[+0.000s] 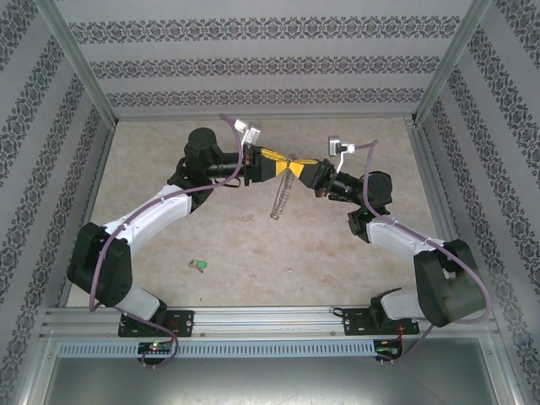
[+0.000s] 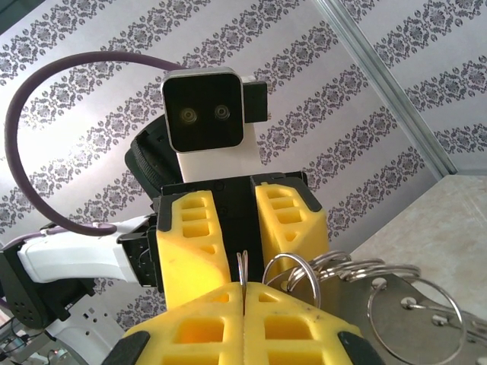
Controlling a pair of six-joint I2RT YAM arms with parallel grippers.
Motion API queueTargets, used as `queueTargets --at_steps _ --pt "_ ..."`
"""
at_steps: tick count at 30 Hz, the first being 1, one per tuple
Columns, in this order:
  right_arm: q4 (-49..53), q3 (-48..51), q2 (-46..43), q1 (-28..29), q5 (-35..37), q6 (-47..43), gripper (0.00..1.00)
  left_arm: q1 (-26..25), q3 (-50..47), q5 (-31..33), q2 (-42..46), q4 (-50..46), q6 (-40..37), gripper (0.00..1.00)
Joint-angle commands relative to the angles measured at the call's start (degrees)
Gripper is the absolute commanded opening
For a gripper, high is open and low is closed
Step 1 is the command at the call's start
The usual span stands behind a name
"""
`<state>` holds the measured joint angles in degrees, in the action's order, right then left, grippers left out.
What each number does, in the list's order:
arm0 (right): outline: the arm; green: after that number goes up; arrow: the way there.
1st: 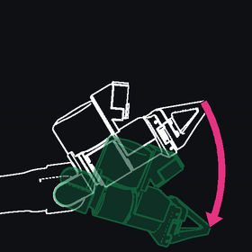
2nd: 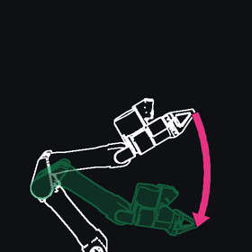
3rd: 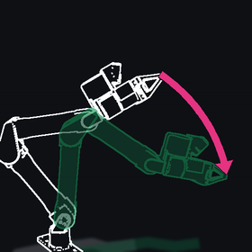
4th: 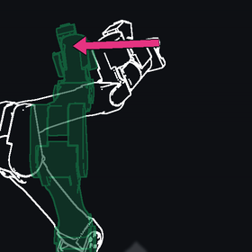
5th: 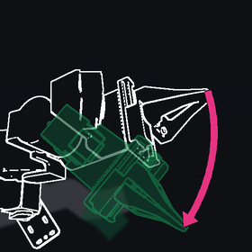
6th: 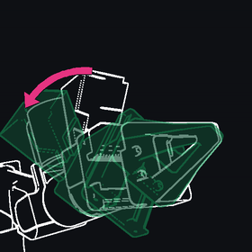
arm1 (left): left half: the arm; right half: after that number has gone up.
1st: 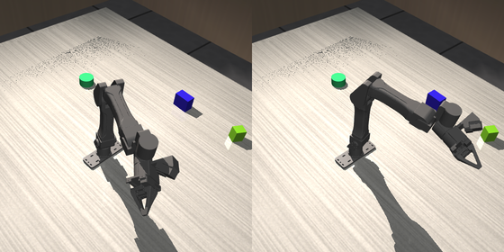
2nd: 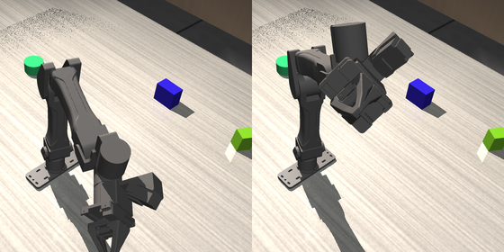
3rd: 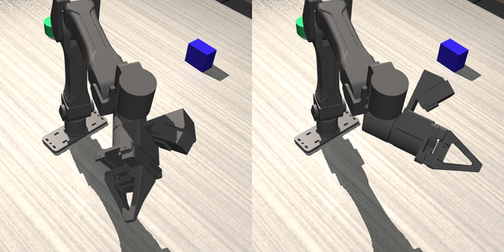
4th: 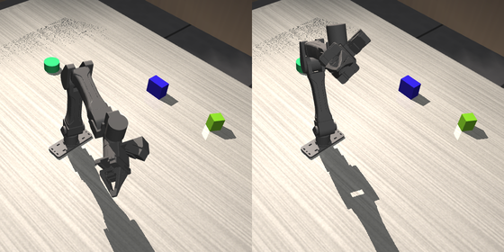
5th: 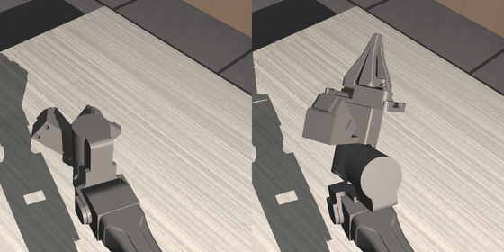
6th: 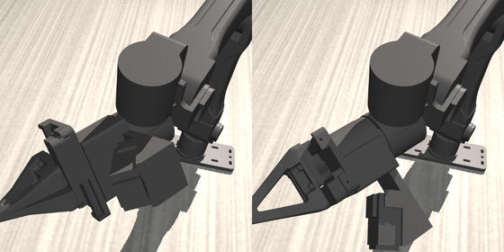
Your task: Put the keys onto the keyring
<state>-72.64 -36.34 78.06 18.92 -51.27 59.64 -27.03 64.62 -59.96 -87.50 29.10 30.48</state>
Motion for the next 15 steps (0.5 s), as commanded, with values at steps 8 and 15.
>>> queueTargets --at_steps 8,15 --pt "-3.73 -2.03 0.32 0.72 0.99 -0.95 0.0 -1.12 1.89 -0.95 -0.89 2.62 0.37 0.17" --pt "-3.56 -1.64 0.37 0.33 1.38 -1.18 0.0 -1.1 1.75 -0.16 -0.56 0.84 -0.63 0.07"
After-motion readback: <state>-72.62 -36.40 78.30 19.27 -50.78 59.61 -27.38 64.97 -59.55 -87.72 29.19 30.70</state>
